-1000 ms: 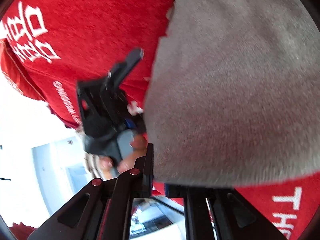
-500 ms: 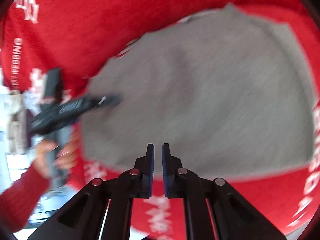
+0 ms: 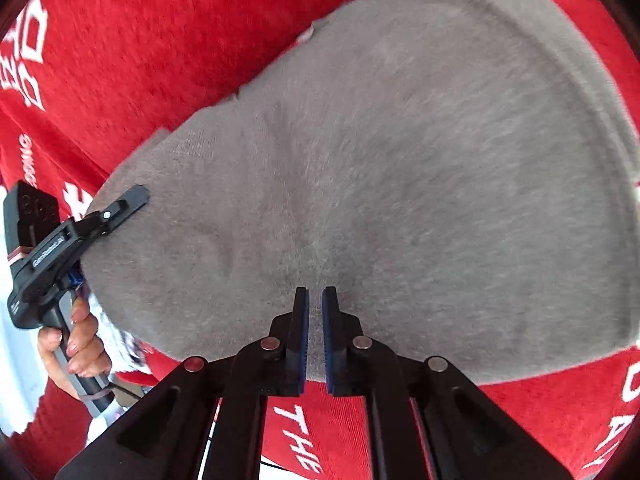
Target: Fold small clothes
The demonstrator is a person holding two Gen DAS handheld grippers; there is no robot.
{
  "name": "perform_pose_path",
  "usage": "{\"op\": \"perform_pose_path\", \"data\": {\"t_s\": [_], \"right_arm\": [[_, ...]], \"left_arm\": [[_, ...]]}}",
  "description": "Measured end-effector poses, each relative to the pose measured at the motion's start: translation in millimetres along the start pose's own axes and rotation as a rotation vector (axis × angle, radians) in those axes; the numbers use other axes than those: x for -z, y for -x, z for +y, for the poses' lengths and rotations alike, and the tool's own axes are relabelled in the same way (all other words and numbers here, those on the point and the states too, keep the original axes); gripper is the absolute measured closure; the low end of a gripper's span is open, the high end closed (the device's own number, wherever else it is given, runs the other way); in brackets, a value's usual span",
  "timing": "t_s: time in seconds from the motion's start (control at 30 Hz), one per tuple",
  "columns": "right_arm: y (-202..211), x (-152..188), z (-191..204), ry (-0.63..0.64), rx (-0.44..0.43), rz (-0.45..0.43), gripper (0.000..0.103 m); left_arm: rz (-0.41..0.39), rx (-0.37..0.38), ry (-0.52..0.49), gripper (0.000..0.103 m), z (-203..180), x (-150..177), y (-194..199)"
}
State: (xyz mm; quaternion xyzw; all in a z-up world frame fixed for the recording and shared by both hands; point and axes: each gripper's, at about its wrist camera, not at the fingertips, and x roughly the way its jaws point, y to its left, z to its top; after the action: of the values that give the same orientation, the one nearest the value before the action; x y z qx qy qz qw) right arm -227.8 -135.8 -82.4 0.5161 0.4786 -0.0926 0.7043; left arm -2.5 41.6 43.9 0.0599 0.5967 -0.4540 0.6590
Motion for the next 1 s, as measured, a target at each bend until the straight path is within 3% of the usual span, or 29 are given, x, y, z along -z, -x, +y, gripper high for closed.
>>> {"op": "perform_pose_path", "data": {"t_s": [0.13, 0.3, 0.5, 0.6, 0.73, 0.83, 0.87, 0.9, 1.0], "right_arm": [[29.5, -12.2, -18.9, -0.068, -0.064, -0.066, 0.096], [58.8, -25.3, -57.3, -0.164, -0.118, -0.134, 0.094], [69.3, -38.3, -115.2, -0.319, -0.267, -0.16, 0.092], [65.0, -40.2, -134.8, -0.382, -0.326, -0.168, 0.091], [57.6, -43.2, -141.1, -0.438, -0.382, -0.167, 0.091], [68.2, -36.4, -154.3, -0.469, -0.426, -0.164, 0.091], [67.6, -38.3, -156.1, -0.486, -0.451, -0.17, 0.089], [68.4, -38.8, -159.3, -0.504, -0.479, -0.179, 0.077], [71.4, -37.2, -170.4, -0.563, -0.566, -0.217, 0.054]], "left_arm": [[0.012, 0.003, -0.129, 0.087, -62.6, -12.0, -4.1], [0.073, -0.018, -0.266, 0.087, -148.9, -14.4, -59.7], [0.183, -0.105, -0.323, 0.087, -195.5, 2.3, -138.4], [0.184, -0.151, -0.345, 0.084, -203.3, 11.6, -145.6], [0.168, -0.099, -0.356, 0.037, -214.7, 14.7, -141.1], [0.141, -0.084, -0.385, 0.036, -222.8, 13.1, -130.3], [0.138, -0.066, -0.382, 0.036, -224.5, 12.5, -125.8], [0.121, -0.057, -0.377, 0.036, -224.4, 12.0, -119.1], [0.097, -0.018, -0.37, 0.036, -223.2, 9.9, -102.1]]}}
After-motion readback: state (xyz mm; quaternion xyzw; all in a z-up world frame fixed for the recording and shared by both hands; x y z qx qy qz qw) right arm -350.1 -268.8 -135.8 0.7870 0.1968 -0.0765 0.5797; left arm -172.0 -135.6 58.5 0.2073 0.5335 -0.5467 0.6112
